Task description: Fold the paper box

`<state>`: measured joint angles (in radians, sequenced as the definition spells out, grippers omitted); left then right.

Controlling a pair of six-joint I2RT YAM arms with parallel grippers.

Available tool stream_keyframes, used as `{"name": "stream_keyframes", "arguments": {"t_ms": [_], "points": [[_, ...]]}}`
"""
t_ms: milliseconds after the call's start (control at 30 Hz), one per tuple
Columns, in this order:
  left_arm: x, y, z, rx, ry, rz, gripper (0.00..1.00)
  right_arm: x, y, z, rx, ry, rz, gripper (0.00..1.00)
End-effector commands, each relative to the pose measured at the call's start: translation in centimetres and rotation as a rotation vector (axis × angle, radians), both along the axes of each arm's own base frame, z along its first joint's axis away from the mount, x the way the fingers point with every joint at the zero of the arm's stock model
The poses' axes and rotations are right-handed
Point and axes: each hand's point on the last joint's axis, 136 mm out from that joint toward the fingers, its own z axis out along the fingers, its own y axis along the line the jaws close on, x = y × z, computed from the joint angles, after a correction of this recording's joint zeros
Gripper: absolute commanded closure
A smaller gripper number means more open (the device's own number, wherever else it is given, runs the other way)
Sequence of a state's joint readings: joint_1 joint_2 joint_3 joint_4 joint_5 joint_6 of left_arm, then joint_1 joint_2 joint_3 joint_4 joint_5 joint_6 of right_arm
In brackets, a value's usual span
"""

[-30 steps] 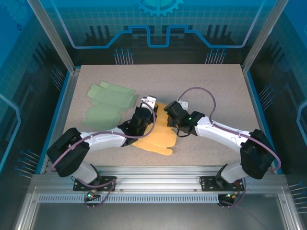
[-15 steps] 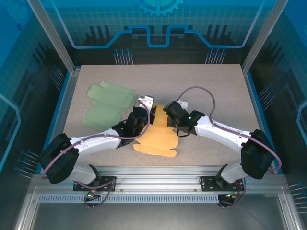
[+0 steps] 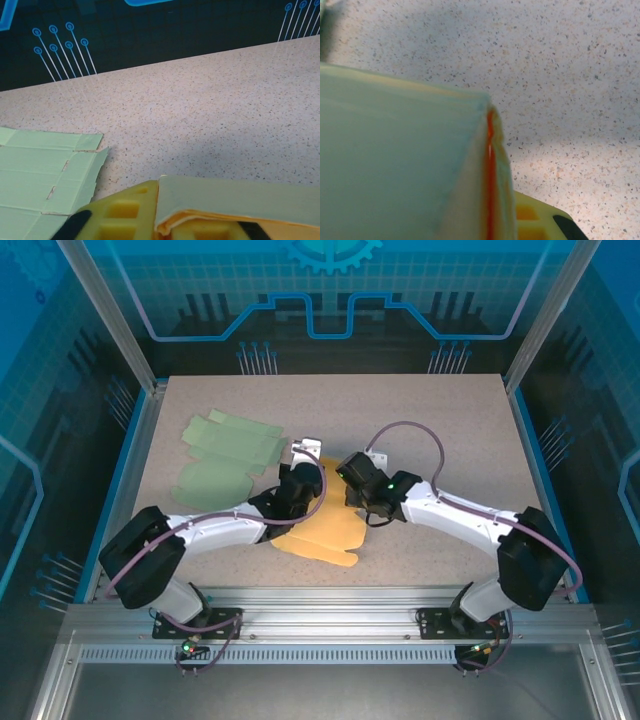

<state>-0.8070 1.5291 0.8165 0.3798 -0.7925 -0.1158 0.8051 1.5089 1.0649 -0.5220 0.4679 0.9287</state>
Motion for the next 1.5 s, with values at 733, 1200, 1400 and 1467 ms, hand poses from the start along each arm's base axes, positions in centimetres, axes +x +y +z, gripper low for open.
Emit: {"name": "stream_keyframes", "arguments": {"t_ms": [733,1200,1400,1467], "points": [[-4.3,3.5,2.3,-0.408,0.240,-0.136,0.01,0.7,-1.1,-6.5,-0.288,0.542,0.342,1.00],[-4.7,7.1,2.2,-0.411,0.193,-0.065,0.01,3.8,-4.4,-10.7,-0.628,0.638,0.296,1.00],[-4.8,7.6,2.2,-0.402,0.183,-0.052,0.01,4.6,-4.9,-12.9,-0.728,0.656,0.278,1.00],[-4.8,7.5,2.2,-0.407,0.181,-0.053,0.01,4.6,-4.9,-13.6,-0.739,0.662,0.275,1.00]]}}
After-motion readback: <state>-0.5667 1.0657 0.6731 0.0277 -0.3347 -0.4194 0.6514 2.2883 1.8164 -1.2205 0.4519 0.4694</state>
